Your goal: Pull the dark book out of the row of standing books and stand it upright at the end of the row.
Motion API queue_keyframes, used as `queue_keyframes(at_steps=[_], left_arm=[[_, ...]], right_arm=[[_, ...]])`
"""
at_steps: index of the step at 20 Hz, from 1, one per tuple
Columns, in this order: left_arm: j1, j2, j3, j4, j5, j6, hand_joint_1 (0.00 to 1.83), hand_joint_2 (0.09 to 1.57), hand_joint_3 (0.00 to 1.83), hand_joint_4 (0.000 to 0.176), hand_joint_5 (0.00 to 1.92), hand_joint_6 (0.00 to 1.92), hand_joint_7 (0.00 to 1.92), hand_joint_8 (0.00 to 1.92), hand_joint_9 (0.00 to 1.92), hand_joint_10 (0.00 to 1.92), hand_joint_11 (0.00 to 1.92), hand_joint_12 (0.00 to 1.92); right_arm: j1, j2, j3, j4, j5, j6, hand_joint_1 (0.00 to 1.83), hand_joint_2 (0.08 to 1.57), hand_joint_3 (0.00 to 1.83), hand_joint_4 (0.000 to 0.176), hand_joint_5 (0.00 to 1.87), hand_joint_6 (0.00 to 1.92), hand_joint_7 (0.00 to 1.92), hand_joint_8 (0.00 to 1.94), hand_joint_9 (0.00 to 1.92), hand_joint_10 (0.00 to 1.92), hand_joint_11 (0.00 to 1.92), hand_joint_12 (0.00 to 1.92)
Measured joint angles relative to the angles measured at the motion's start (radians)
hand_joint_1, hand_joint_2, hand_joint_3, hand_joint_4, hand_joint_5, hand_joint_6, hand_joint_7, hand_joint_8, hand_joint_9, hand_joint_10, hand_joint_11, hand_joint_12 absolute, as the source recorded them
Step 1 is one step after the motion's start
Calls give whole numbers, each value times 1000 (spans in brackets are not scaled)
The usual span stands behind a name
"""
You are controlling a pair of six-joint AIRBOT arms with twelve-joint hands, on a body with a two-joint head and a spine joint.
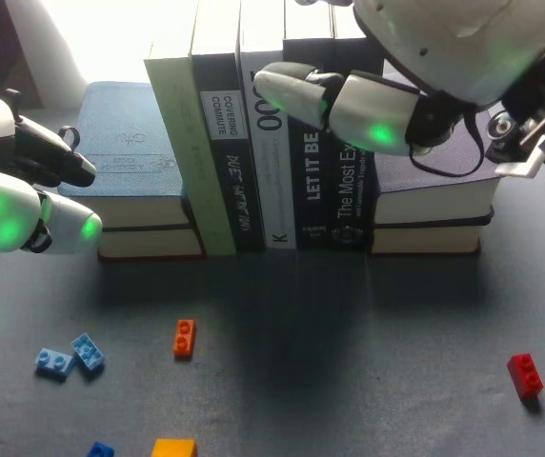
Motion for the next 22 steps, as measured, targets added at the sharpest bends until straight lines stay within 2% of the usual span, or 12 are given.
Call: queue_keyframes(at_steps=[4,10,12,13,15,17,21,22], left_arm=[[6,0,0,0,-3,-3,189,1266,1,44,360,2,449,2,496,9,514,8],[8,0,2,-2,-1,-3,245,1263,0,29,391,4,470,4,519,9,538,14],[8,0,3,2,-4,-3,234,1267,1,33,392,3,472,3,524,8,545,15],[8,0,3,2,-4,-4,174,1277,5,43,377,2,462,1,515,3,546,13],[8,0,4,3,-4,-3,161,1277,4,39,388,7,454,0,508,0,527,4],[8,0,4,3,-5,-3,152,1273,1,49,394,6,458,1,507,0,544,9],[8,0,4,3,-13,-12,175,1266,0,53,399,11,456,1,496,0,535,4],[8,0,5,4,-15,-12,156,1276,2,43,391,5,437,0,473,0,524,0]], right_arm=[[-1,-10,11,7,-6,19,0,1191,1,0,845,218,191,20,0,0,0,0],[-56,-16,13,-4,2,24,0,1198,4,0,848,215,207,17,0,0,0,0],[-60,-15,12,0,8,24,0,1198,4,0,855,216,164,2,0,0,0,0],[-60,-15,9,14,8,23,0,1201,5,0,840,208,163,3,0,0,0,0],[-60,-8,-4,47,7,4,0,1200,4,0,820,197,180,10,0,0,0,0],[-66,12,-25,61,4,-3,0,1204,5,0,826,194,185,11,0,0,0,0],[-78,55,-97,66,-6,-35,0,1198,1,0,843,193,212,16,0,0,0,0],[-81,59,-110,75,-10,-48,0,1200,2,0,870,202,223,18,0,0,0,0]])
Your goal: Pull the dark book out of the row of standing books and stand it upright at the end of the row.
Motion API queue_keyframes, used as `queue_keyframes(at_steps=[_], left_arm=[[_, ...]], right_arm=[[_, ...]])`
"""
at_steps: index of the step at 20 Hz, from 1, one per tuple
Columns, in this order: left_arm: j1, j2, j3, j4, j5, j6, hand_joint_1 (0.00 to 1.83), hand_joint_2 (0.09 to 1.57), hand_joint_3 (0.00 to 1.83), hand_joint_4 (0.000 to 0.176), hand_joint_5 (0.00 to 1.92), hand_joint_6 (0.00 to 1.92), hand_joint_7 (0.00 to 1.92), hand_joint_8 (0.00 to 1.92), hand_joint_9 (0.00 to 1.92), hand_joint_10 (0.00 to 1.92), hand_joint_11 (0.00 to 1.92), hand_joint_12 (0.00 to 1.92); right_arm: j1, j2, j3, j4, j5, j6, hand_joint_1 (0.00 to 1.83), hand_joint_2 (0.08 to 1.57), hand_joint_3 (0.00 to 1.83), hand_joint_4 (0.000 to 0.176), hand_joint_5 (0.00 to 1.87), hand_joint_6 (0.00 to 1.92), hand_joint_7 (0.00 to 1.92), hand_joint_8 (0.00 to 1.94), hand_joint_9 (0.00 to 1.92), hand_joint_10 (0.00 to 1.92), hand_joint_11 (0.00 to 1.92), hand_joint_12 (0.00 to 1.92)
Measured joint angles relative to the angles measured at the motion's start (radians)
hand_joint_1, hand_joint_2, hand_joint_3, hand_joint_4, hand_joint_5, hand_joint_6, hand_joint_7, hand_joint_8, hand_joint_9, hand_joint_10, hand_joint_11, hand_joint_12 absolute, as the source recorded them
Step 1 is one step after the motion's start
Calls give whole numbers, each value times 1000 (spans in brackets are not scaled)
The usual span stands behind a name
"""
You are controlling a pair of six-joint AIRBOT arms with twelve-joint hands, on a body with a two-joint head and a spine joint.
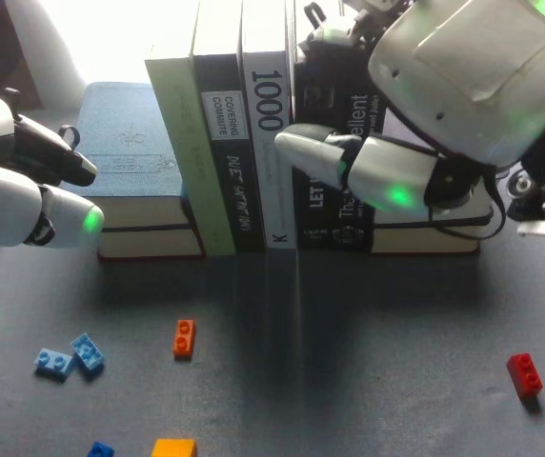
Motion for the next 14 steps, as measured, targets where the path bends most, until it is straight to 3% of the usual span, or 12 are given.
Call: queue_keyframes(at_steps=[2,3,7,14], left_arm=[[1,0,0,0,-2,0,163,1277,1,24,402,7,443,3,475,2,526,2],[1,0,0,0,-2,-1,179,1271,0,24,395,3,429,1,473,1,525,2],[1,0,0,0,-4,-3,142,1264,0,49,395,0,428,0,472,0,520,3],[1,0,0,-1,-10,-38,138,1275,2,45,365,1,407,2,450,1,494,2]], right_arm=[[-4,21,-31,23,-2,-21,0,1206,5,0,852,192,242,24,0,0,0,0],[-4,30,-42,25,-3,-26,0,1205,4,0,840,186,247,24,0,0,0,0],[-12,70,-115,31,-32,-41,0,1201,2,0,837,186,221,9,8,3,0,0],[-28,120,-241,92,-63,-138,0,1208,5,0,814,181,247,18,5,2,0,0]])
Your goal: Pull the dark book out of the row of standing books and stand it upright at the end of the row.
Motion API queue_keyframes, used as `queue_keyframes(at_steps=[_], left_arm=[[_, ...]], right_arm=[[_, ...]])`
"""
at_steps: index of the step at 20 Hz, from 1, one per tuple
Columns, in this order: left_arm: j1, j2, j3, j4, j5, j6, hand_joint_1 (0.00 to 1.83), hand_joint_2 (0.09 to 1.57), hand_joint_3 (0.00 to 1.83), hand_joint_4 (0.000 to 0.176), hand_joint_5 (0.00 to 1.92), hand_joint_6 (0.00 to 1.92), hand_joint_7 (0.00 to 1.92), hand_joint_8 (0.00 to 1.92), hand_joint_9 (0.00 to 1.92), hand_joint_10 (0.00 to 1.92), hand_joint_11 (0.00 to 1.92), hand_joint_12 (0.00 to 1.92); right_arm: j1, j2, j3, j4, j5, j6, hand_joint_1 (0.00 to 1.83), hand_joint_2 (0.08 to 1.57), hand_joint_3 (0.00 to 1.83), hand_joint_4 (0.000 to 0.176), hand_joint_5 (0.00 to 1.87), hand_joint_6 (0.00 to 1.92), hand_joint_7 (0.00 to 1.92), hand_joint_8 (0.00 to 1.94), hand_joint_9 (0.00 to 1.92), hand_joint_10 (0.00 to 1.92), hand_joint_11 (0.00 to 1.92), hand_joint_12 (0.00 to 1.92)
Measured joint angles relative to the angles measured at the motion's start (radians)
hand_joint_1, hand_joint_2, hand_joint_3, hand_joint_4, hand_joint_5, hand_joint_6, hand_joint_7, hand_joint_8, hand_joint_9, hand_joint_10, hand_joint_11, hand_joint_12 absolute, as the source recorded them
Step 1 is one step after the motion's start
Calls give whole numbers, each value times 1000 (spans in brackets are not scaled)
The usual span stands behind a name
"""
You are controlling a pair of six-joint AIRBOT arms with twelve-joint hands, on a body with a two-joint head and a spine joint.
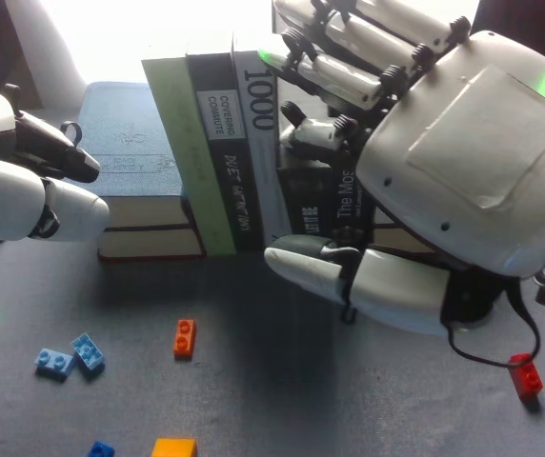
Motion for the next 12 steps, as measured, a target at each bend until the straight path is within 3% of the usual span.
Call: queue_keyframes(at_steps=[6,10,12], left_arm=[[5,0,0,1,-2,-29,176,1279,1,47,380,7,417,7,466,7,517,11],[11,0,0,2,-1,-29,107,1283,2,63,365,2,414,3,451,3,499,4],[13,0,0,0,-2,-29,119,1276,0,59,391,9,431,8,466,7,513,10]], right_arm=[[-19,26,-85,58,-32,-88,0,1217,8,0,806,178,256,19,0,0,0,0],[-50,37,-109,146,-80,-131,0,1207,2,0,807,181,189,0,0,0,0,0],[-60,39,-117,143,-75,-138,0,1210,3,0,822,188,194,2,0,0,0,0]])
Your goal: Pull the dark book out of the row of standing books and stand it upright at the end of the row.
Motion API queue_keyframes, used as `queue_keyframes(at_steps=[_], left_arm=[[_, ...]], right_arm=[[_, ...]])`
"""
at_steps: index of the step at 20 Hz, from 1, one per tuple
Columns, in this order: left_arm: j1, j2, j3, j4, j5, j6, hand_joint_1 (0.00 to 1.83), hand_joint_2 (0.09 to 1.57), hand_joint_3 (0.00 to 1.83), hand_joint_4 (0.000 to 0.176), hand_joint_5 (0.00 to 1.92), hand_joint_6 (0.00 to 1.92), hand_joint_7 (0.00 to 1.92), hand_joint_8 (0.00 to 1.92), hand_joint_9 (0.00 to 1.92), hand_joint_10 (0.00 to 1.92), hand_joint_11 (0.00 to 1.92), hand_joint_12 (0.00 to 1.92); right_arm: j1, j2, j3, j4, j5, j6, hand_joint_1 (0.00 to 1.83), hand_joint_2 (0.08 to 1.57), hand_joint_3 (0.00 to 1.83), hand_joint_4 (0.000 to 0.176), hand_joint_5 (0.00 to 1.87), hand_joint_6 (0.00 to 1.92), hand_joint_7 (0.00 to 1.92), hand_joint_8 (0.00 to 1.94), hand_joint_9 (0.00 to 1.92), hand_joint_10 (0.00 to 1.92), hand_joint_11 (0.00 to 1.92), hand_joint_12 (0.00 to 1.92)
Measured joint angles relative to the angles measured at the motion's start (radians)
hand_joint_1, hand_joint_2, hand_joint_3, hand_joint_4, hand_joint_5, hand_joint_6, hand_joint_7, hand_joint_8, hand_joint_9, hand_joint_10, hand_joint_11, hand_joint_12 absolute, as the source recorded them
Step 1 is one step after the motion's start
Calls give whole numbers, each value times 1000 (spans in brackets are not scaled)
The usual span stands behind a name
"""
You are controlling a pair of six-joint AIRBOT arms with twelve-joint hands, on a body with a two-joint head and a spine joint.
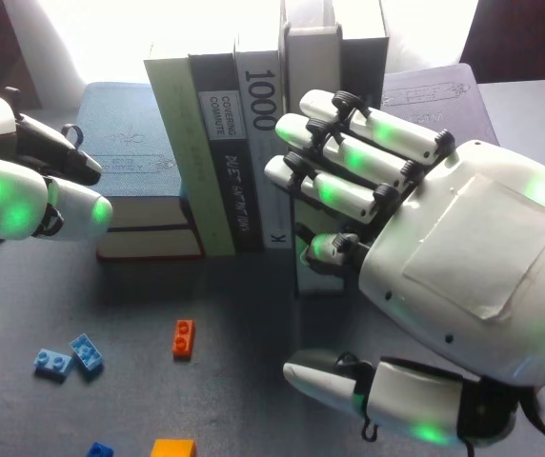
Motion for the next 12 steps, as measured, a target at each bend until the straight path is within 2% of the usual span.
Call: queue_keyframes(at_steps=[3,4,5,6,9,10,11,12], left_arm=[[1,0,0,5,2,0,95,1285,2,51,401,6,434,3,462,2,508,6],[1,0,0,4,2,0,71,1288,3,58,379,1,423,0,456,0,500,2],[1,0,0,2,1,0,115,1295,3,31,380,2,424,1,472,5,512,7],[1,0,0,2,1,0,181,1295,1,15,388,4,417,1,472,4,518,9],[2,0,0,2,0,0,207,1282,0,16,392,4,424,3,489,7,532,14],[6,0,0,4,0,0,132,1290,1,25,380,2,429,3,480,2,540,17],[6,0,0,2,2,1,57,1293,3,51,363,1,434,4,481,2,532,13],[6,0,0,2,1,0,118,1301,4,32,376,5,429,1,476,1,526,11]], right_arm=[[-35,2,-7,26,-12,-17,0,1208,1,0,833,190,200,3,0,0,0,0],[-46,2,-7,37,-15,-18,0,1204,0,0,828,187,191,0,0,0,0,0],[-63,2,-7,43,-16,-18,0,1214,4,0,851,196,219,12,0,0,0,0],[-75,2,-7,43,-20,-18,0,1230,10,0,882,204,279,31,36,14,0,0],[-111,2,-7,34,-27,-18,56,1246,12,0,893,194,301,21,35,11,0,0],[-125,2,-7,32,-30,-18,10,1250,13,0,852,176,234,4,6,1,0,0],[-134,2,-7,33,-36,-17,1,1239,6,0,844,172,213,0,0,0,0,0],[-145,2,-7,34,-36,-13,0,1240,7,0,865,179,242,13,28,12,0,0]])
